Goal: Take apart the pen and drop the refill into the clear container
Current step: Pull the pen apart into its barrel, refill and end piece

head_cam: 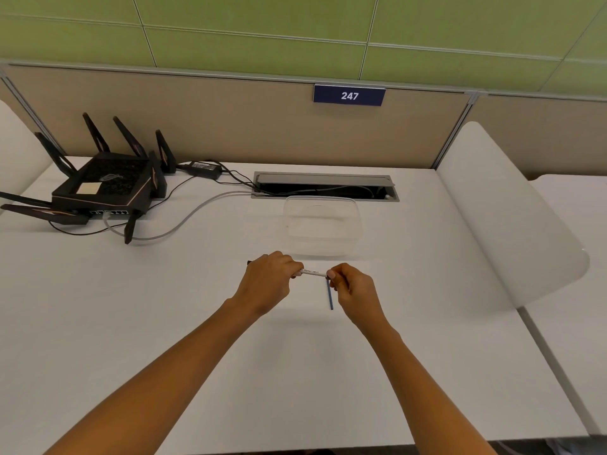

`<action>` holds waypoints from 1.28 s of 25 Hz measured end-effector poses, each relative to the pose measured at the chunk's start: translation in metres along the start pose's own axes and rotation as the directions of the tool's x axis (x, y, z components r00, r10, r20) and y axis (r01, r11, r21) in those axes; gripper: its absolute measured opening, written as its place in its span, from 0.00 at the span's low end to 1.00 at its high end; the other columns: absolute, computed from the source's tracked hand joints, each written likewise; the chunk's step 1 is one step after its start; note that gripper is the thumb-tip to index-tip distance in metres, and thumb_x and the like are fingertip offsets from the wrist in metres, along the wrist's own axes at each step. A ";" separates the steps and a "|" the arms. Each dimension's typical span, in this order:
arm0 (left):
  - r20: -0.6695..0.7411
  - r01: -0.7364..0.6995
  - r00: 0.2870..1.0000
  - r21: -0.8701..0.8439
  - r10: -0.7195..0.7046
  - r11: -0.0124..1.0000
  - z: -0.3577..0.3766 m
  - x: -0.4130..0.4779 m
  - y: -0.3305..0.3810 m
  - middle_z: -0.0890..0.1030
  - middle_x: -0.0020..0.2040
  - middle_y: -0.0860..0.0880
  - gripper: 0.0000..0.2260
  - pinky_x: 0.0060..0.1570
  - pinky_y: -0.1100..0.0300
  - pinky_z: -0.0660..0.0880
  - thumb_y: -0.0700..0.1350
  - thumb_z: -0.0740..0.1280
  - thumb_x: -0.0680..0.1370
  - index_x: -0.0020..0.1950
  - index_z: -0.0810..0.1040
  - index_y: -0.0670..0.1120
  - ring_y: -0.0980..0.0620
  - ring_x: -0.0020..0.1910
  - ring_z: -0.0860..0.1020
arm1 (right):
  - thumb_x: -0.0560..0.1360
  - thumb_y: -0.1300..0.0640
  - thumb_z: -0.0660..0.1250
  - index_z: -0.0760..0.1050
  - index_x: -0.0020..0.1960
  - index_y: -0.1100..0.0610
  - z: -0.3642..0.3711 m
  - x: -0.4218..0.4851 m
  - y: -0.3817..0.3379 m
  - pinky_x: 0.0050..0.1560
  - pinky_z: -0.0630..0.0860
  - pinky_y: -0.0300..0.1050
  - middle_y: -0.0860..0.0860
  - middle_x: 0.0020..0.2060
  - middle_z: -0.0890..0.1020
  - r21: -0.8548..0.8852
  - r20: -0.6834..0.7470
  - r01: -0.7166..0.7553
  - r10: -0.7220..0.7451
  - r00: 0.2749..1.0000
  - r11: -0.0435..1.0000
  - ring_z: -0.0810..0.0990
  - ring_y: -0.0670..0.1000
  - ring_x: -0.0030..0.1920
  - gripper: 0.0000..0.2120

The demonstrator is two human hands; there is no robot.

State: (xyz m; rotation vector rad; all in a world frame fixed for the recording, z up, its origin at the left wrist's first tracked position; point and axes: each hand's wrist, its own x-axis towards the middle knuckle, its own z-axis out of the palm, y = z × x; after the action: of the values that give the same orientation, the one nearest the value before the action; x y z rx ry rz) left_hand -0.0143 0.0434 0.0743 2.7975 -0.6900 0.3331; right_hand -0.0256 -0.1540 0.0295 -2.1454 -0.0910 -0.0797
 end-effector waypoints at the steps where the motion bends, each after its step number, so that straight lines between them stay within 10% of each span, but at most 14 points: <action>1: 0.010 0.017 1.000 -0.016 -0.017 1.000 0.002 0.000 -0.001 0.83 0.35 0.52 0.09 0.27 0.67 0.51 0.34 0.71 0.70 0.39 0.82 0.48 0.49 0.34 0.77 | 0.80 0.61 0.62 0.77 0.45 0.54 0.000 0.000 0.001 0.35 0.71 0.32 0.45 0.34 0.77 -0.044 -0.011 0.039 -0.040 0.999 0.998 0.75 0.44 0.33 0.08; 11: -0.017 0.041 0.999 -0.034 -0.042 0.999 0.003 0.001 -0.011 0.84 0.38 0.50 0.09 0.30 0.63 0.61 0.34 0.68 0.73 0.43 0.83 0.47 0.47 0.37 0.78 | 0.78 0.49 0.66 0.79 0.45 0.44 -0.002 -0.001 -0.011 0.37 0.81 0.43 0.44 0.34 0.84 0.230 -0.051 -0.085 0.100 0.994 0.969 0.82 0.45 0.37 0.05; 32: -0.046 0.038 0.998 -0.022 -0.039 0.999 -0.001 0.002 -0.018 0.84 0.38 0.50 0.09 0.29 0.62 0.61 0.34 0.69 0.71 0.43 0.83 0.47 0.47 0.36 0.78 | 0.75 0.56 0.71 0.80 0.49 0.47 0.004 0.007 -0.024 0.40 0.84 0.44 0.47 0.38 0.84 0.301 -0.055 -0.093 0.114 0.992 0.949 0.83 0.45 0.38 0.06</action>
State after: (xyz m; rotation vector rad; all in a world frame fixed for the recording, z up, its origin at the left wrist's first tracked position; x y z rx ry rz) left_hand -0.0039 0.0581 0.0729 2.7704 -0.6246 0.3798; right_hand -0.0208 -0.1380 0.0478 -1.8392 0.0493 -0.0762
